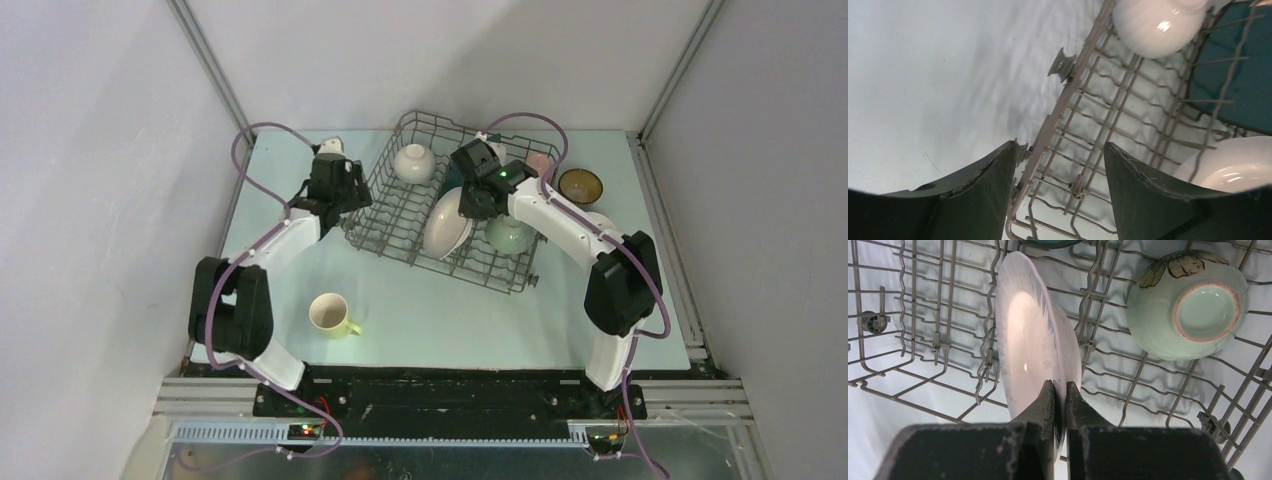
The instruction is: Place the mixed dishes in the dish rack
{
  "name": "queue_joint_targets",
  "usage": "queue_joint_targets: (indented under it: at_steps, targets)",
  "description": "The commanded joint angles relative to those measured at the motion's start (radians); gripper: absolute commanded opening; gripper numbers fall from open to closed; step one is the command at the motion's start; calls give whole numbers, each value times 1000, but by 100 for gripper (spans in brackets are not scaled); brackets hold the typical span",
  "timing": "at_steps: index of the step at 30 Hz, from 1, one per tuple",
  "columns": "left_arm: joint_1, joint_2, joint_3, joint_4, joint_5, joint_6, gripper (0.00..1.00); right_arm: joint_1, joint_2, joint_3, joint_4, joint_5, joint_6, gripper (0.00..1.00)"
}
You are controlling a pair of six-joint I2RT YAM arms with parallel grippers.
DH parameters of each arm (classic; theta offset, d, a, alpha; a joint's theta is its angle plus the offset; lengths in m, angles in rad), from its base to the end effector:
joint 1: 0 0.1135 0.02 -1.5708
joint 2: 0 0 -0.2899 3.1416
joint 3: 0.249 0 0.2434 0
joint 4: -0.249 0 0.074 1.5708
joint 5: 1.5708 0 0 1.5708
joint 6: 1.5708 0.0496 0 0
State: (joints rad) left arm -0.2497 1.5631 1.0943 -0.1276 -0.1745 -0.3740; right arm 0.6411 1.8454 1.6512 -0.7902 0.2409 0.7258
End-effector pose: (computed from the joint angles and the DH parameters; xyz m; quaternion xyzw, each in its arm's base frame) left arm 0.3480 -0.0799 0.2813 -0.0954 0.8761 -0.0698 0.4675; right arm 0.3351 0.2353 0.3041 0.0749 0.9481 0.0920 0.2951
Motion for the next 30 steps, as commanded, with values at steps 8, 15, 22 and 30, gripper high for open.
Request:
queue_joint_targets:
  at_steps: [8, 15, 22, 30]
  targets:
    - [34, 95, 34, -47, 117, -11, 57, 3, -46, 41, 35, -101, -24, 0]
    - [13, 61, -32, -40, 166, -32, 29, -9, 5, 158, -51, -119, -1, 0]
    - [-59, -9, -95, -39, 140, -48, 4, -24, 12, 193, -93, -131, 21, 0]
    - [-158, -83, -180, 14, 118, -112, 0, -27, 35, 185, -112, -131, 80, 0]
